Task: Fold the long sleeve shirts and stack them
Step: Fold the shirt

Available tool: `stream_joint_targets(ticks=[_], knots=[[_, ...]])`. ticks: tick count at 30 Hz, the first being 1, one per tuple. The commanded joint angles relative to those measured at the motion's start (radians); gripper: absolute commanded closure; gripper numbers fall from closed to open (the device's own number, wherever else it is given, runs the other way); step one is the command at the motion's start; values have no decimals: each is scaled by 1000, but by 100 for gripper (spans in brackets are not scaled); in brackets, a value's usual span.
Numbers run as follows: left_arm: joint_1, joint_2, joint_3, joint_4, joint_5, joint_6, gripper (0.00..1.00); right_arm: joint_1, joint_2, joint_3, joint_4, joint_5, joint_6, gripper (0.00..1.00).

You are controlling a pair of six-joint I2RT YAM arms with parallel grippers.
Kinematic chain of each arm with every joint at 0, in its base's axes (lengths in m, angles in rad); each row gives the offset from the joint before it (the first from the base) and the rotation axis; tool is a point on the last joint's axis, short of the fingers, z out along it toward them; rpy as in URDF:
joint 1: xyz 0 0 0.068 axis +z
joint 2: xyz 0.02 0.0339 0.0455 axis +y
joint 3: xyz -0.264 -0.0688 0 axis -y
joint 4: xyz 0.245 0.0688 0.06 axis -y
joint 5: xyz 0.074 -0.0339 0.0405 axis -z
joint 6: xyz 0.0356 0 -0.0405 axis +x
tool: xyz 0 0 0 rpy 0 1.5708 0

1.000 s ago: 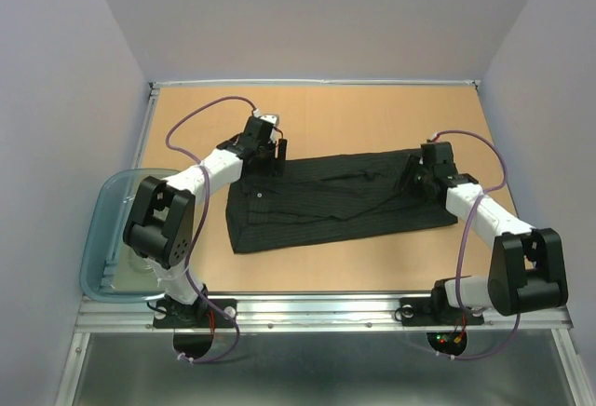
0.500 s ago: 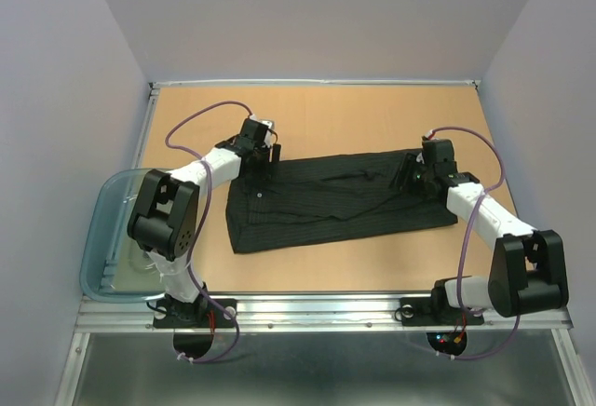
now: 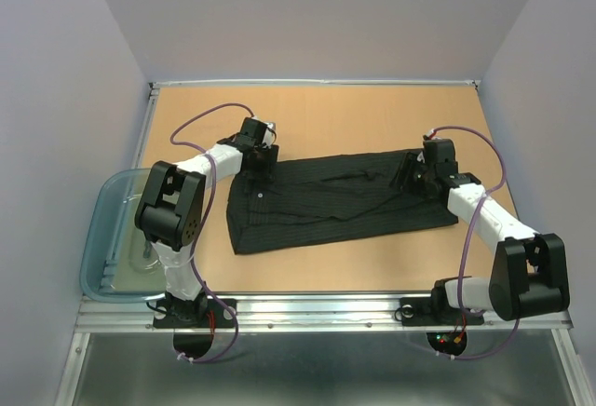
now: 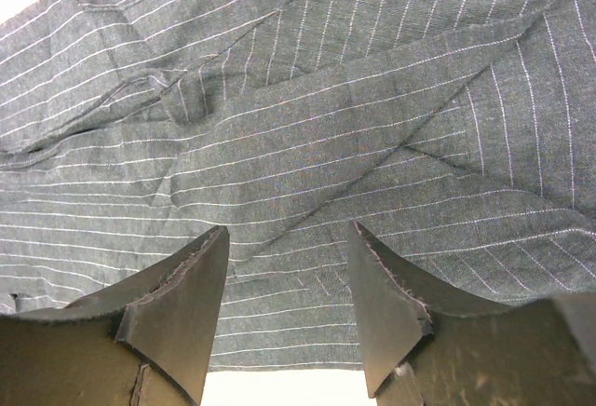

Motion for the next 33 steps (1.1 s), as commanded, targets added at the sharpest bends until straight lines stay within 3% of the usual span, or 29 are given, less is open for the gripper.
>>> stream_joint_targets(ticks=[1, 14, 20, 23, 28, 33], knots=[[1, -17, -4, -16, 19, -13, 39, -8, 8, 20, 0, 51, 30, 41], [1, -138, -178, -10, 114, -147, 38, -7, 338, 176, 87, 161, 34, 41], [-53, -275, -350, 34, 242, -216, 37, -8, 611, 513, 99, 201, -78, 41], [-166, -319, -405, 45, 285, -245, 32, -13, 712, 688, 92, 177, -106, 41], [-347, -370, -389, 8, 283, -214, 23, -13, 693, 810, 58, 129, -114, 40], [-396, -482, -282, 13, 279, -142, 17, -14, 526, 674, 58, 127, -97, 40]])
